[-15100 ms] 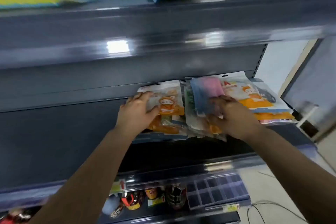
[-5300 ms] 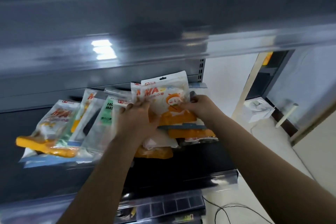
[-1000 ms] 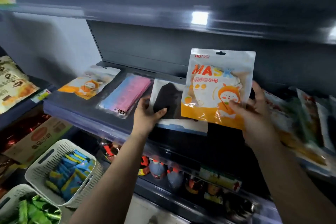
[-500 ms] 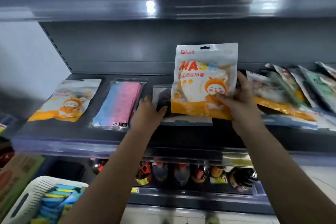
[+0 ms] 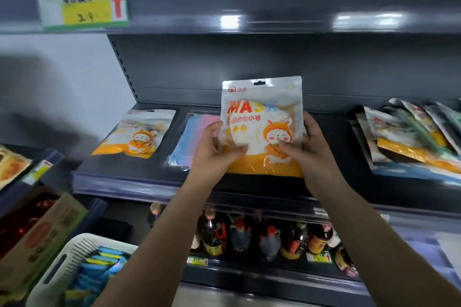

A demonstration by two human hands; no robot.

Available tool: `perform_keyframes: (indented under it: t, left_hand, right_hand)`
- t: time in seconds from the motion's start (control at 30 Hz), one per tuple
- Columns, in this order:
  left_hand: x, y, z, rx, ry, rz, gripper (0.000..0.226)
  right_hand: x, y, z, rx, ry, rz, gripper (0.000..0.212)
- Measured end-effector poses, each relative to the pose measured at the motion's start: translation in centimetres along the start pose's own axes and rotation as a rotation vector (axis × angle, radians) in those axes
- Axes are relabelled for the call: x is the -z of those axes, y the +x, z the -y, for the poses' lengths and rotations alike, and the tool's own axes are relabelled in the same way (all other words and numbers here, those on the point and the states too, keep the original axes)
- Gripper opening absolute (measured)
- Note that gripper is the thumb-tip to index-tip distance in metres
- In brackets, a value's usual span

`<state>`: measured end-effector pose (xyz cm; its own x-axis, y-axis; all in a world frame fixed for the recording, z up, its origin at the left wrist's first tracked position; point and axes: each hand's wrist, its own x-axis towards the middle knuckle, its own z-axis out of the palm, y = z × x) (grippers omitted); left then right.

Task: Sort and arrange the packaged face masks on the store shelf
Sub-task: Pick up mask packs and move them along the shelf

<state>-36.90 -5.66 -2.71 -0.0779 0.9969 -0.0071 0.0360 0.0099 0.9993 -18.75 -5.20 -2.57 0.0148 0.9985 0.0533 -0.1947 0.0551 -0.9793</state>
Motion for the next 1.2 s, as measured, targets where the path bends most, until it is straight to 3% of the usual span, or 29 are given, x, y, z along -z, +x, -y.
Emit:
perform_keyframes:
  t: [0.23, 0.33, 0.4, 0.47, 0.63, 0.93, 1.2]
  left_hand:
    - [3.9, -1.8, 0.5, 0.003, 0.074, -0.19, 0.064]
    - [6.7, -2.3, 0.4, 0.053, 0.069, -0.271, 0.09]
    - [8.6, -2.5, 0.2, 0.075, 0.063, -0.298, 0.099]
    - [10.5, -2.2, 0.3, 0.075, 0.108, -0.31, 0.09]
    - [15.5, 0.2, 1.1, 0.061, 0.193, -0.305, 0.095]
    - [25.3, 7.4, 1.9, 0.052, 0.398, -0.159, 0.074]
    - [28.7, 11.2, 2.6, 0.065, 0.54, -0.074, 0.065]
  right_hand:
    - [-4.4, -0.2, -0.3, -0.074, -0.186, 0.171, 0.09]
    - [-6.7, -0.1, -0.6, -0.091, -0.253, 0.217, 0.07]
    - [-8.5, 0.0, -1.0, -0.12, -0.318, 0.264, 0.068]
    - [-10.3, 0.2, -1.5, -0.158, -0.391, 0.302, 0.079]
    - [-14.8, 1.6, -2.0, -0.087, -0.498, 0.317, 0.072]
    - [-24.5, 5.3, -6.2, -0.066, -0.707, 0.166, 0.064]
    - [-29.2, 8.5, -8.9, -0.094, -0.9, 0.042, 0.067]
